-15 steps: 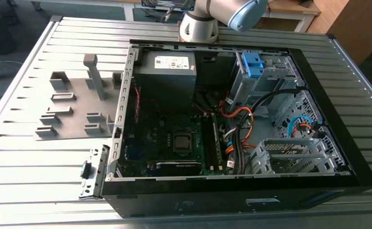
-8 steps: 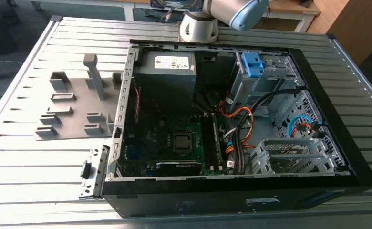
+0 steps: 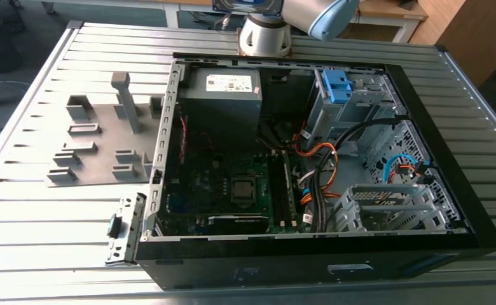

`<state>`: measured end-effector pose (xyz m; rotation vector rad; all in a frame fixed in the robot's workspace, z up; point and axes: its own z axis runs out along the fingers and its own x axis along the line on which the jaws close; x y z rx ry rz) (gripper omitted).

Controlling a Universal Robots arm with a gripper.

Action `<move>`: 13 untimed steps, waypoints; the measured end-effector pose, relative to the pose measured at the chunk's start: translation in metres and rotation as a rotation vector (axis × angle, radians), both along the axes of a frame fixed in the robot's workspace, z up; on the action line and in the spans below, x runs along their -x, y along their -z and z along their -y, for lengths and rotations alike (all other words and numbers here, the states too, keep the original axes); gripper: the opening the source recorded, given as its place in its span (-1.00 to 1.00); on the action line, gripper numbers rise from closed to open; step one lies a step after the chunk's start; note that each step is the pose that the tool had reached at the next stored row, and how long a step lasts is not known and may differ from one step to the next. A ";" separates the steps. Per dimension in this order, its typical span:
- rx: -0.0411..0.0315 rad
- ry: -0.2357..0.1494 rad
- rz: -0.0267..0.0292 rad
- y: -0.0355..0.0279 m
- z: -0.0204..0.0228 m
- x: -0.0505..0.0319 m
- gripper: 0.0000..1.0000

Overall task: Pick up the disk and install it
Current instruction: 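Pick up the disk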

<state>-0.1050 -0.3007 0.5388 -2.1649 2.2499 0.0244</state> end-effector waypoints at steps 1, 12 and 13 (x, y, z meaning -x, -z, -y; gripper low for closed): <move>0.0001 0.000 -0.0004 0.0002 0.0000 -0.0023 -0.27; -0.0100 0.023 -0.0014 0.0073 0.0069 -0.0091 -0.27; -0.0110 0.025 -0.0015 0.0078 0.0081 -0.0093 -0.27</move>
